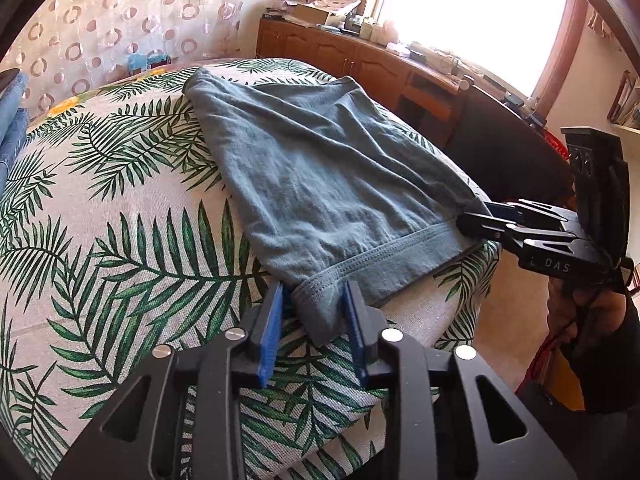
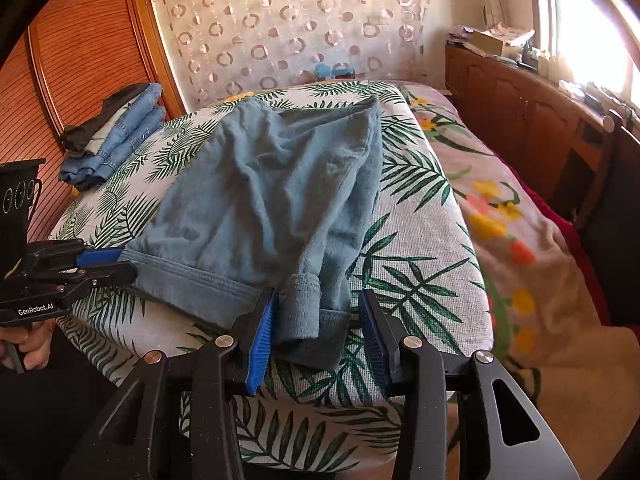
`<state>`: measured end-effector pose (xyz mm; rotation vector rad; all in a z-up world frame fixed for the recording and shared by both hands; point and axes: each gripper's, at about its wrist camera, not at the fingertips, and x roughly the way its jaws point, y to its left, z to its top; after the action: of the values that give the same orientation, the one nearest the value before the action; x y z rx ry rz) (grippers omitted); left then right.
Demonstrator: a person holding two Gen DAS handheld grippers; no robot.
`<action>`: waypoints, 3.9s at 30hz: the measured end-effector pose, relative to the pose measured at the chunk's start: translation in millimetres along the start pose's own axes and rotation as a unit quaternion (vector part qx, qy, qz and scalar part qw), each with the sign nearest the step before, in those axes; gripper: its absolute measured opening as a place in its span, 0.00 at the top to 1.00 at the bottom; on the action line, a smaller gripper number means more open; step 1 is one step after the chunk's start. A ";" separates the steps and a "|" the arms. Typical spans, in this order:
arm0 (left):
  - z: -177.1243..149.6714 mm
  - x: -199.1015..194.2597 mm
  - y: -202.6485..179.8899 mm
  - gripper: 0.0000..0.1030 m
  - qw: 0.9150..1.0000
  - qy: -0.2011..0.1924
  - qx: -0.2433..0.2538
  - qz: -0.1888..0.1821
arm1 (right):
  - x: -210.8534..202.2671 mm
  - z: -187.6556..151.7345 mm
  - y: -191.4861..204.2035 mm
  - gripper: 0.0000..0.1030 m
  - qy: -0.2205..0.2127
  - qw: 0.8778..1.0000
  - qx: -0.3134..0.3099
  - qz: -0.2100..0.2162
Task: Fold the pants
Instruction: 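Close the left tool on the leg hem of the shorts, then lift the hem with the left tool and carry it toward the waistband, then lower the hem onto the shorts and open the left tool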
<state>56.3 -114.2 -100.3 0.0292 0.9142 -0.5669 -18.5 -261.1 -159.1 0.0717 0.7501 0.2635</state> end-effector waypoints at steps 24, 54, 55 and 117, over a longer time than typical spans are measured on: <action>62.0 -83.6 1.0 0.85 0.992 -0.123 0.030 0.013 | -47.1 54.3 8.5 0.84 -0.098 0.992 -0.029 0.073; 152.9 -125.6 113.1 0.86 0.974 -0.211 -0.004 0.085 | -47.8 180.1 58.0 0.85 -0.178 0.968 -0.138 0.107; 155.9 -121.6 117.8 0.86 0.974 -0.208 -0.005 0.089 | -42.3 185.3 59.7 0.85 -0.174 0.969 -0.141 0.107; -7.0 -75.8 112.6 0.85 0.991 -0.077 -0.059 0.089 | -10.1 181.5 97.4 0.85 -0.005 0.987 -0.108 0.119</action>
<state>68.7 18.0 -71.2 -0.0383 0.7843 -0.3444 77.7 -164.5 -4.3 -0.0431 0.7002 0.5701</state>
